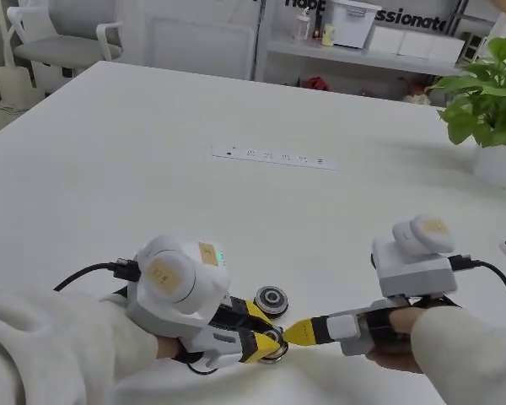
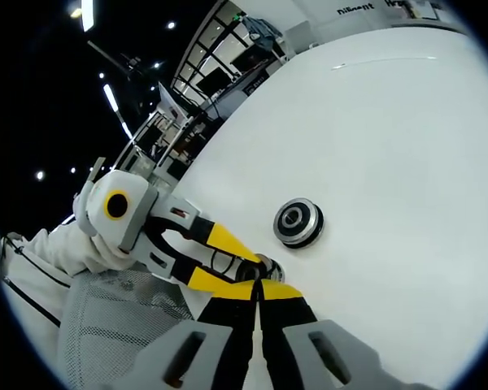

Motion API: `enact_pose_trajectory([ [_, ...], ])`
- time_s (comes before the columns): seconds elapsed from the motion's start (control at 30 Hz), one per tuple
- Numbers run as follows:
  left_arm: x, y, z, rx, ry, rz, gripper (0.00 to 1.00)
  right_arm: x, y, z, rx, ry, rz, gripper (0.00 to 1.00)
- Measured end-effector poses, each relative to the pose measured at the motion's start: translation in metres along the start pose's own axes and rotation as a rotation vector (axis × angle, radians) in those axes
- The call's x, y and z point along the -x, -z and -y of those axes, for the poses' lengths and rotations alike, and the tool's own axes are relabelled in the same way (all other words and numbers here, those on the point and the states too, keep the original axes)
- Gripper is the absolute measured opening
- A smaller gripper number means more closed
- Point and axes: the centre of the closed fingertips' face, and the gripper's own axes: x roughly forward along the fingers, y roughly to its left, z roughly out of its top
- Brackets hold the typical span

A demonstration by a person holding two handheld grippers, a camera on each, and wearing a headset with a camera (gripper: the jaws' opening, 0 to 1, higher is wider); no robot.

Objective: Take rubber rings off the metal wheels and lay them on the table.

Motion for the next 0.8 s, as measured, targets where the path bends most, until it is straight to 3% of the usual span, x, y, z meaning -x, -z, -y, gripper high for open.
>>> enact_pose_trajectory([
  [0.4, 0.0, -0.0001, 0.0, -0.001, -0.001, 0.001, 0.14, -0.0031, -0.0045, -0.0086, 0.026, -0.025, 0.011, 0.0],
  [0.8, -0.0001, -0.0007, -0.0002, 0.015, -0.007, 0.0, 0.14, -0.0028, -0.0032, -0.0051, 0.049, 0.018, -0.004, 0.0],
])
